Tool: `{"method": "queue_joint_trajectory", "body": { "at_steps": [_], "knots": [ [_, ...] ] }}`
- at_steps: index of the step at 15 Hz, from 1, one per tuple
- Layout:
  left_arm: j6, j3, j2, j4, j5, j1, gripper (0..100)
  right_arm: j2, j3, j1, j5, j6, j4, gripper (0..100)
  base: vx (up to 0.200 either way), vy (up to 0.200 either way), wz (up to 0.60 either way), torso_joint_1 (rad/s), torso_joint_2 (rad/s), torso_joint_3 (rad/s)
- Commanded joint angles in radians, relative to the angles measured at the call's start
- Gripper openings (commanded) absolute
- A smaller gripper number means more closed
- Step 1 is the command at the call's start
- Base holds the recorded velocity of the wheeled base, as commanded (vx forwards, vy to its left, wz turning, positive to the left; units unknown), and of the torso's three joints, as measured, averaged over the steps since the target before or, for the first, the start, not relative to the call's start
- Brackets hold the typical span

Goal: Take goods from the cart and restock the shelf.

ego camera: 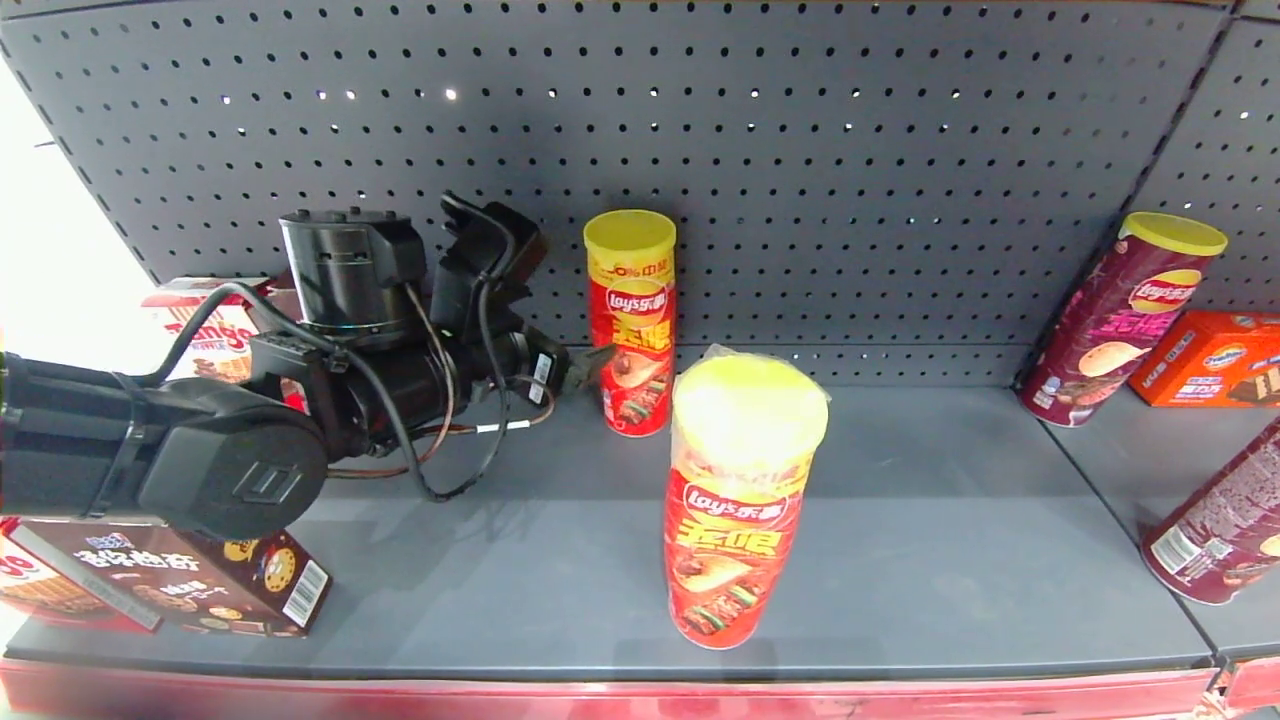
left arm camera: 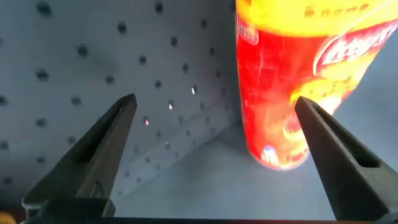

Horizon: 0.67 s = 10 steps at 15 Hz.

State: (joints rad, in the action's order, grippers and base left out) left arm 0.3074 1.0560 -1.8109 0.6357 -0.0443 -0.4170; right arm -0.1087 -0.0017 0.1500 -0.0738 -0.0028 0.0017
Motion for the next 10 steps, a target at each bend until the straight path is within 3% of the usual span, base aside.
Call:
{"method": "queue_joint_trajectory", "body": {
  "at_steps": [1, 3, 5, 10],
  "knots": [
    [-0.002, 0.001, 0.038, -0.045, 0.0, 0.02, 100, -0.002, 0.0, 0.0, 0.0, 0.0, 0.0, 100, 0.0, 0.0, 0.0, 0.0, 0.0, 0.0],
    [-0.002, 0.007, 0.042, -0.068, 0.007, 0.034, 100, -0.002, 0.0, 0.0, 0.0, 0.0, 0.0, 100, 0.0, 0.0, 0.0, 0.0, 0.0, 0.0],
    [-0.001, 0.01, 0.039, -0.071, 0.07, 0.04, 100, -0.002, 0.0, 0.0, 0.0, 0.0, 0.0, 100, 0.0, 0.0, 0.0, 0.0, 0.0, 0.0],
    [0.002, 0.01, 0.024, -0.071, 0.106, 0.03, 100, -0.002, 0.0, 0.0, 0.0, 0.0, 0.0, 100, 0.0, 0.0, 0.0, 0.0, 0.0, 0.0]
  ]
}}
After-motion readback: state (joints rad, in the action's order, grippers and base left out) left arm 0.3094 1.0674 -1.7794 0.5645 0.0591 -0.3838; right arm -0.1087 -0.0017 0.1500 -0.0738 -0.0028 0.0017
